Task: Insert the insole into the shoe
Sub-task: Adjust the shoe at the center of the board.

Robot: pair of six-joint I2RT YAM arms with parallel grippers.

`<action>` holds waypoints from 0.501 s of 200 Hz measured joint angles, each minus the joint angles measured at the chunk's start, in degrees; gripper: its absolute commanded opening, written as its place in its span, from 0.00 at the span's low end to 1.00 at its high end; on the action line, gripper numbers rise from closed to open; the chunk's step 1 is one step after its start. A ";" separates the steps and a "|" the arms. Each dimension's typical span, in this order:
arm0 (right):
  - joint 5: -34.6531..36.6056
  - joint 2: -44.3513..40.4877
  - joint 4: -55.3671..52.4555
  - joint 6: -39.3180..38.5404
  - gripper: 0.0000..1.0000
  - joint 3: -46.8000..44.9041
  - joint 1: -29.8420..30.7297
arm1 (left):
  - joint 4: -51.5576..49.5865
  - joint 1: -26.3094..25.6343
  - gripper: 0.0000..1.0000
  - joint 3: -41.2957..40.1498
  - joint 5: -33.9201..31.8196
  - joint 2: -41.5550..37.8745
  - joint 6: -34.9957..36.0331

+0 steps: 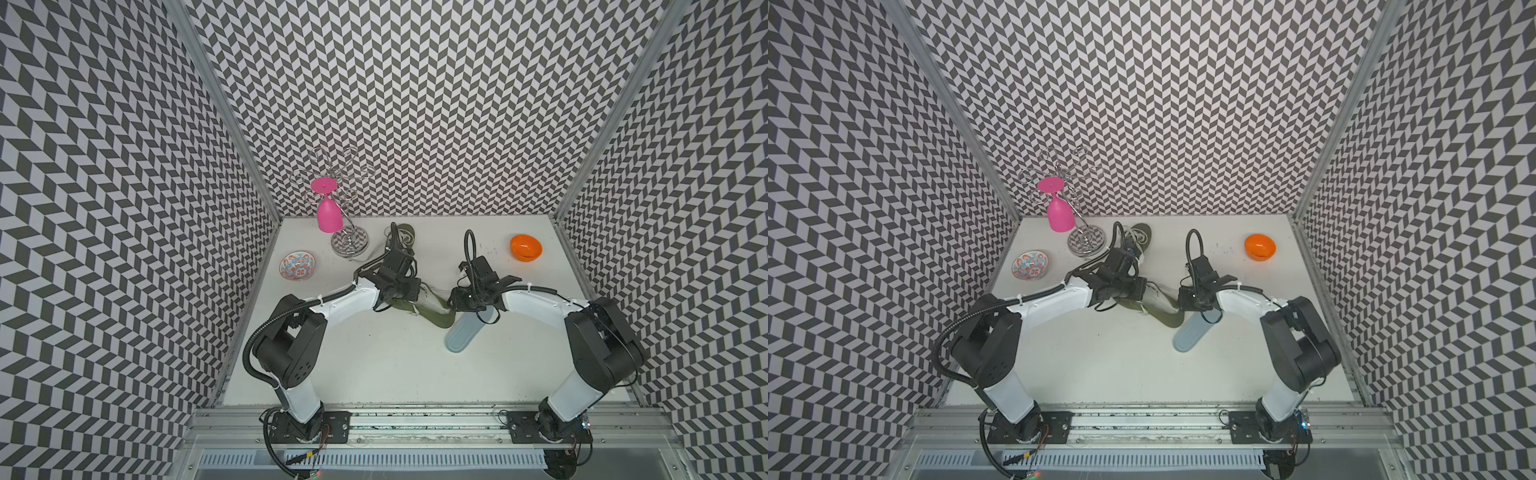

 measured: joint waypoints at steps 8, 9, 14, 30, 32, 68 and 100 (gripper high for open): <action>0.39 0.00 -0.09 -0.09 0.39 -0.50 -0.74 | 0.81 0.98 0.00 -1.40 0.98 -1.01 -0.57; 0.55 0.00 -0.15 -0.11 0.39 -0.57 -0.85 | 0.92 1.09 0.00 -1.53 1.07 -1.09 -0.63; 0.74 0.00 -0.31 -0.26 0.39 -0.79 -1.09 | 1.53 1.70 0.00 -2.45 1.64 -1.79 -1.05; 1.01 -0.09 -0.98 -0.66 0.42 -0.87 -1.86 | 2.99 3.08 0.00 -4.63 2.86 -3.32 -2.23; 1.03 -0.11 -1.01 -0.76 0.42 -0.87 -1.90 | 3.15 3.23 0.00 -4.81 2.93 -3.43 -2.43; 0.35 -4.44 -2.78 -0.09 0.50 -0.11 0.44 | 5.05 3.13 0.00 -5.16 2.97 -3.69 -4.09; -0.15 -7.50 -2.78 1.09 0.54 3.58 4.59 | 6.01 2.91 0.00 -5.18 2.62 -3.74 -5.38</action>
